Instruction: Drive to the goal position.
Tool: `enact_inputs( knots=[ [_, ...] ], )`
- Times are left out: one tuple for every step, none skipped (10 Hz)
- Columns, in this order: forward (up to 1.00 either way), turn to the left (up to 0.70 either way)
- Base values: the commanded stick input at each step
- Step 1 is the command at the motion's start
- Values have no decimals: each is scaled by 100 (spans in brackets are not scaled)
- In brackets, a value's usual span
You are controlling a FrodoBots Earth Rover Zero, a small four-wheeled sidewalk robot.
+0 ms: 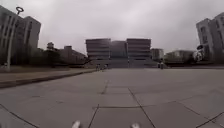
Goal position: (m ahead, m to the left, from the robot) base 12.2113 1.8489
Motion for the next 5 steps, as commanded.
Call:
enact_inputs(
  knots=[
    [70, 0],
    [70, 0],
    [70, 0],
    [70, 0],
    [70, 0]
  ],
)
